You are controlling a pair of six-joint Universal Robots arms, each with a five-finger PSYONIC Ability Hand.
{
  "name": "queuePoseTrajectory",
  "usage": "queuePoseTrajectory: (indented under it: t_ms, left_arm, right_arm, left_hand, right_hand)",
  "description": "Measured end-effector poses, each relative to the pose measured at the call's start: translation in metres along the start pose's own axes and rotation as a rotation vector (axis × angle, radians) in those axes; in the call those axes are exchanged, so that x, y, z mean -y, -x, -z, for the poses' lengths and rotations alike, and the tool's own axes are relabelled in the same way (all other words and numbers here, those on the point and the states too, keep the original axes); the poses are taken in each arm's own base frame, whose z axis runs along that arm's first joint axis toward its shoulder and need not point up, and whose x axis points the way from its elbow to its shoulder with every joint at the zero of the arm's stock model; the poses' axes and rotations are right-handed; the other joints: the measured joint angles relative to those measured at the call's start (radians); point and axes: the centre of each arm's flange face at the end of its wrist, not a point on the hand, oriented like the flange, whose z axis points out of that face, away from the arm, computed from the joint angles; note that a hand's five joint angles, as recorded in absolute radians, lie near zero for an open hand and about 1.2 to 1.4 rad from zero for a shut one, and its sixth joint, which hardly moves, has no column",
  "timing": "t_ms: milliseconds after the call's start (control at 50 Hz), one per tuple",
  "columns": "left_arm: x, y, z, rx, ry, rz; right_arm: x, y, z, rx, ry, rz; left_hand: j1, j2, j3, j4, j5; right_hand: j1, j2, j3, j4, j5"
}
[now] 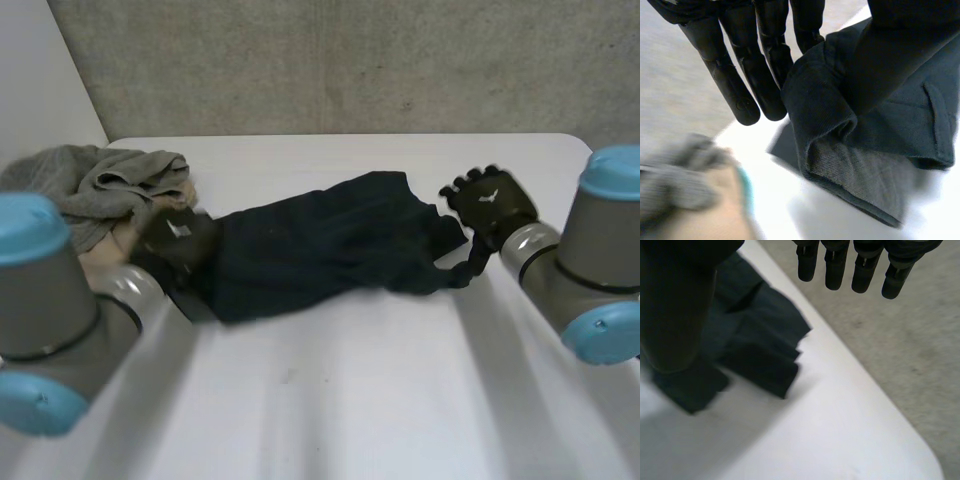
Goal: Fold the laundry.
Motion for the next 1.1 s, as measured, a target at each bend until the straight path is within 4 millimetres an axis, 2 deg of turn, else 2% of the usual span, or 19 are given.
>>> queuePoseTrajectory:
  t_ms: [100,180,200,240,260,300,340,400,440,480,580,600,660,680,740,800,880,1000,1100]
  left_arm:
    - [0.038,0.049,-0.015,0.182,-0.152,-0.028]
    - [0.091,0.07,-0.015,0.261,-0.353,-0.047]
    - [0.113,0.072,-0.012,0.27,-0.435,-0.049]
    - [0.145,0.068,-0.006,0.26,-0.553,-0.039]
    - [0.151,0.066,-0.004,0.254,-0.577,-0.035]
    - [0.182,0.052,0.004,0.201,-0.688,0.004]
    - [0.197,0.039,0.008,0.15,-0.744,0.04]
    - [0.215,0.004,0.012,0.007,-0.804,0.126]
    - [0.218,-0.014,0.012,-0.064,-0.808,0.163]
    - [0.216,-0.044,0.01,-0.182,-0.784,0.217]
    - [0.185,-0.125,0.011,-0.464,-0.627,0.281]
    - [0.175,-0.143,0.014,-0.53,-0.579,0.281]
    - [0.147,-0.185,0.026,-0.688,-0.461,0.258]
    - [0.14,-0.195,0.031,-0.729,-0.432,0.243]
    - [0.126,-0.21,0.044,-0.802,-0.386,0.191]
    - [0.124,-0.206,0.049,-0.793,-0.389,0.145]
    - [0.132,-0.182,0.049,-0.692,-0.418,0.113]
    - [0.137,-0.118,0.045,-0.436,-0.435,0.12]
    - [0.111,-0.073,0.044,-0.268,-0.352,0.145]
  right_arm:
    - [0.015,-0.026,0.005,-0.066,-0.041,-0.037]
    - [0.023,-0.046,0.008,-0.114,-0.067,-0.075]
    - [0.025,-0.052,0.008,-0.129,-0.074,-0.087]
    - [0.025,-0.06,0.008,-0.15,-0.08,-0.103]
    - [0.025,-0.062,0.008,-0.154,-0.081,-0.106]
    - [0.025,-0.069,0.007,-0.173,-0.082,-0.118]
    - [0.024,-0.073,0.007,-0.186,-0.08,-0.125]
    - [0.023,-0.08,0.006,-0.212,-0.078,-0.139]
    - [0.023,-0.084,0.005,-0.225,-0.077,-0.146]
    - [0.022,-0.09,0.005,-0.245,-0.076,-0.155]
    - [0.019,-0.106,0.003,-0.293,-0.075,-0.17]
    - [0.018,-0.11,0.002,-0.303,-0.075,-0.172]
    - [0.016,-0.118,0.001,-0.321,-0.074,-0.174]
    - [0.016,-0.119,0.0,-0.323,-0.073,-0.175]
    - [0.012,-0.122,-0.002,-0.325,-0.067,-0.176]
    - [0.01,-0.12,-0.004,-0.316,-0.061,-0.176]
    - [0.009,-0.113,-0.005,-0.282,-0.056,-0.175]
    - [0.016,-0.092,0.001,-0.167,-0.05,-0.161]
    - [0.025,-0.067,0.016,-0.012,-0.008,-0.126]
  left_hand:
    - [0.0,0.0,0.0,0.0,0.0]
    - [0.0,0.0,0.0,0.001,0.0]
    - [0.0,0.0,0.0,0.001,0.0]
    - [0.0,0.0,0.0,0.003,0.0]
    - [0.0,0.0,0.0,0.003,0.0]
    - [0.001,0.0,0.0,0.003,0.0]
    - [0.002,0.0,0.004,0.004,0.0]
    - [0.002,0.0,0.005,0.004,0.0]
    - [0.002,0.0,0.005,0.004,0.0]
    - [0.002,0.0,0.01,0.004,0.0]
    - [-0.03,-0.06,-0.036,-0.046,-0.019]
    - [-0.312,-0.339,-0.318,-0.318,-0.26]
    - [-0.833,-0.786,-0.76,-0.791,-0.717]
    - [-0.933,-0.912,-0.886,-0.917,-0.84]
    - [-0.958,-0.994,-0.973,-0.997,-0.92]
    - [-0.958,-0.994,-0.973,-0.997,-0.92]
    - [-0.958,-0.994,-0.973,-0.997,-0.92]
    - [-0.958,-0.994,-0.973,-0.997,-0.92]
    - [-0.949,-0.989,-0.968,-0.991,-0.916]
  right_hand:
    - [0.0,0.0,0.0,0.0,0.0]
    - [0.0,0.0,0.0,0.0,0.0]
    - [0.0,0.0,0.0,0.0,0.0]
    - [0.0,0.0,0.0,0.0,0.0]
    - [0.0,0.0,0.0,0.0,0.0]
    - [0.0,0.0,0.0,0.0,0.0]
    - [0.0,0.0,0.0,0.0,0.0]
    - [0.0,0.0,0.0,0.0,0.0]
    - [0.0,0.0,0.0,0.0,0.0]
    - [0.0,0.0,0.0,0.0,0.0]
    - [0.0,0.0,0.0,0.0,0.0]
    - [0.0,0.0,0.0,0.0,0.0]
    - [0.0,0.0,0.0,0.0,0.0]
    - [0.0,0.0,0.0,0.0,0.0]
    - [0.0,0.0,0.0,0.0,0.0]
    - [0.0,0.0,0.0,0.0,0.0]
    - [0.0,0.0,0.0,0.0,0.0]
    - [0.0,0.0,0.0,0.0,0.0]
    - [0.0,0.0,0.0,0.0,0.0]
